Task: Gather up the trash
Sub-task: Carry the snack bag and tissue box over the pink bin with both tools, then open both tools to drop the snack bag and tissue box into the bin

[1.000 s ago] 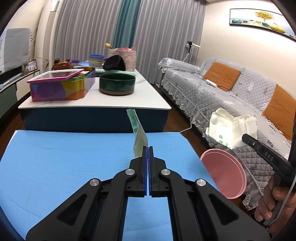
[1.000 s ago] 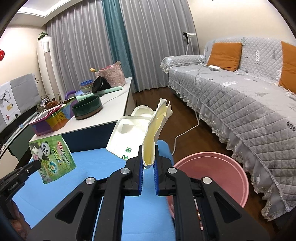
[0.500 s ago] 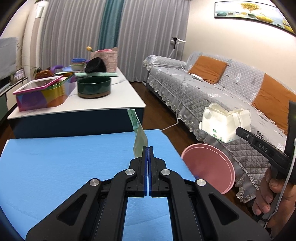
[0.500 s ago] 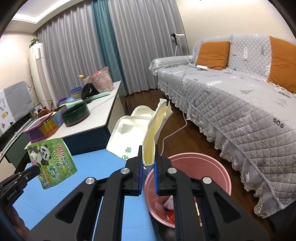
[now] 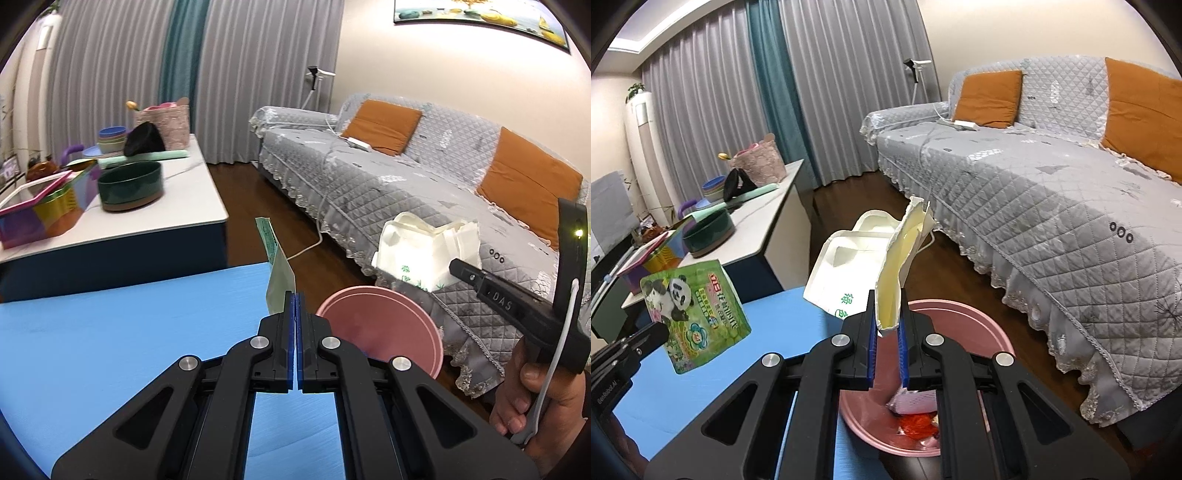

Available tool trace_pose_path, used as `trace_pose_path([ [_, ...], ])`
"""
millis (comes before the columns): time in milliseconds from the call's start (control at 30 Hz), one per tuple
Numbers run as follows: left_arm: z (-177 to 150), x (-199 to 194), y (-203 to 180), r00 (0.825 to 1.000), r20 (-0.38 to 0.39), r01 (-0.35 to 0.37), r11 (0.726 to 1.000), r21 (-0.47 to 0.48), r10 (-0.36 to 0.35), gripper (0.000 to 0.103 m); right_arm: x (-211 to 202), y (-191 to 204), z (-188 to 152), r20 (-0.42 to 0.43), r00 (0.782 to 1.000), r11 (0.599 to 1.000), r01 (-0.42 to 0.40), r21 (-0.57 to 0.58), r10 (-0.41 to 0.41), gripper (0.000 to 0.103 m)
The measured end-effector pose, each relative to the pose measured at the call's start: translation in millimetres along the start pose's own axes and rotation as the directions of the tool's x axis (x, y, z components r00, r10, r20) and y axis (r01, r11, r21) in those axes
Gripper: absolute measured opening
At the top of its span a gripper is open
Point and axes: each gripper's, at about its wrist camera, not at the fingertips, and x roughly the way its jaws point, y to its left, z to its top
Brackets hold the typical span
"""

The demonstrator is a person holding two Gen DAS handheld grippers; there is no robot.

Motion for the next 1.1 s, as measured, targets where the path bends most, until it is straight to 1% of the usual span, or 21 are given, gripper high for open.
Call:
trace_pose_path([
  [367, 10.8, 28.3, -36.9, 0.997, -0.021, 0.075, 0.997, 0.03, -0.074, 0.0, 13.6, -32.1, -4.8, -0.043, 0.997, 0.998, 0.065, 0.012, -0.064, 0.01],
  [700, 17.8, 51.8, -62.7, 0.993, -0.048, 0.115, 0.991, 0.062, -0.112, 0.0, 24.7, -42.1, -6.3, -0.067, 0.994, 0.996, 0.082, 0.019, -0.08, 0.01],
  [767, 18.7, 55.6, -66.8, 0.991, -0.053, 0.129, 0.989, 0.069, -0.125, 0.0, 26.2, -42.0, -6.1, -0.069, 0.994, 0.996, 0.084, 0.016, -0.083, 0.013],
  [833, 19.3, 59.8, -70.8, 0.987, -0.065, 0.15, 0.986, 0.08, -0.145, 0.001, 28.8, -42.0, -6.8, -0.076, 0.991, 0.994, 0.11, 0.002, -0.109, 0.015],
  [867, 19.7, 62.7, -72.8, 0.986, -0.071, 0.158, 0.984, 0.084, -0.152, 0.005, 29.6, -42.4, -7.2, -0.079, 0.988, 0.991, 0.13, -0.001, -0.13, 0.029],
  [900, 19.6, 66.0, -74.3, 0.985, -0.082, 0.161, 0.983, 0.085, -0.155, 0.011, 29.9, -44.9, -7.6, -0.077, 0.987, 0.99, 0.142, 0.005, -0.141, 0.054],
  [933, 19.4, 68.3, -75.0, 0.985, -0.086, 0.158, 0.984, 0.082, -0.151, 0.03, 30.3, -48.2, -7.5, -0.076, 0.986, 0.988, 0.152, 0.018, -0.15, 0.062],
  [967, 18.9, 70.0, -73.5, 0.985, -0.086, 0.154, 0.985, 0.072, -0.147, 0.041, 31.0, -51.5, -7.1, -0.08, 0.985, 0.987, 0.155, 0.031, -0.153, 0.065],
  [1100, 15.2, 73.0, -65.8, 0.985, -0.094, 0.15, 0.988, 0.036, -0.146, 0.042, 32.3, -58.9, -6.3, -0.089, 0.982, 0.983, 0.173, 0.058, -0.167, 0.065],
])
